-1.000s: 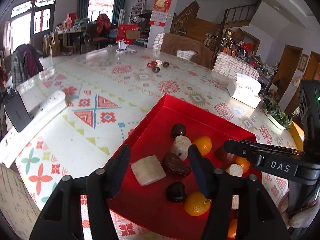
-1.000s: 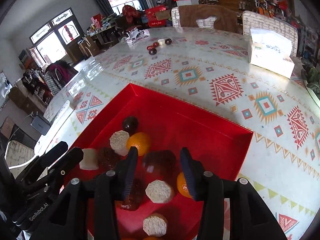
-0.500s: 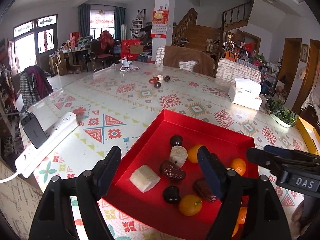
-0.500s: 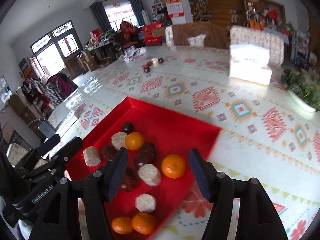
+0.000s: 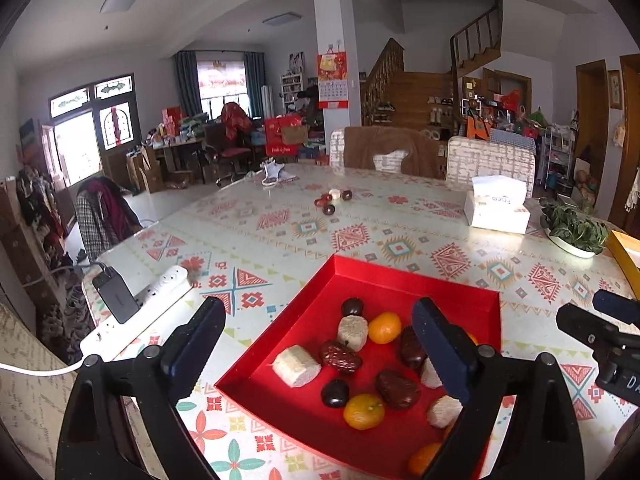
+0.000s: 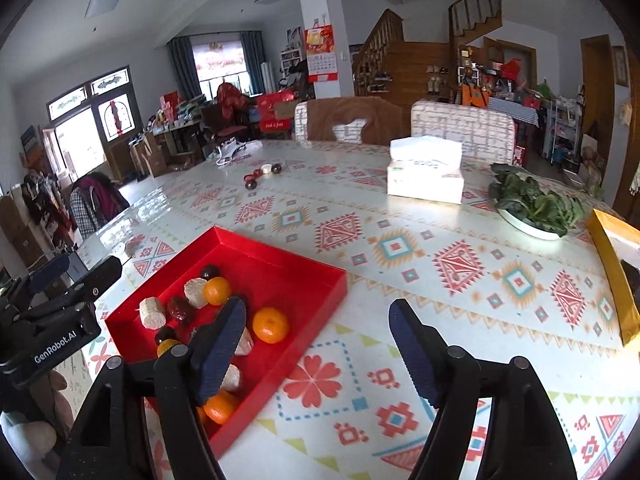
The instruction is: Organize fruits
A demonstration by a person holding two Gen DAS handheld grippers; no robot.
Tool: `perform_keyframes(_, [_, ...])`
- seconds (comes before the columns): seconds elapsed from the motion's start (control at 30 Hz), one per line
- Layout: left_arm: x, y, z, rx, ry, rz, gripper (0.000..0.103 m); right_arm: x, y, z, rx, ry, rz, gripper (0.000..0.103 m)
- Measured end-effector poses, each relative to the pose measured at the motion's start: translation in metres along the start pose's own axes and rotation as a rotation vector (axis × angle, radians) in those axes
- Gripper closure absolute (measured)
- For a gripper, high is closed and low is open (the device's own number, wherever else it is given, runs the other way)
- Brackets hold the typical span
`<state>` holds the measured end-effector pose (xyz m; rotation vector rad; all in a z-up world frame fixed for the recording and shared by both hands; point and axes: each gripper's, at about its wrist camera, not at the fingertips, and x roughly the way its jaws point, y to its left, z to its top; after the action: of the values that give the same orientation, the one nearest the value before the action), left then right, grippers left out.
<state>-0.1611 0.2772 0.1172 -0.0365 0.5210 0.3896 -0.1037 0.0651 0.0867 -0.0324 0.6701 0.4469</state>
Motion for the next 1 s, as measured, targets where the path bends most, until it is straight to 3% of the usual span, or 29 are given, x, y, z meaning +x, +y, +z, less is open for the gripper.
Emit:
perform_keyframes(0.63, [-0.033, -0.075, 0.004, 0.112, -0.031, -0.042, 0.007, -0.047, -0.054, -0.029, 0.075, -0.076, -0.002, 0.015])
perform_keyframes(0.87, [-0.032, -0.087, 0.004, 0.044, 0.023, -0.217, 0.007, -0.044, -0.081, -0.043, 0.148, -0.047, -0.013, 0.015])
perform_keyframes(1.0, [-0.029, -0.097, 0.005, 0.030, 0.045, -0.260, 0.007, -0.043, -0.093, -0.050, 0.174, -0.039, -0.017, 0.015])
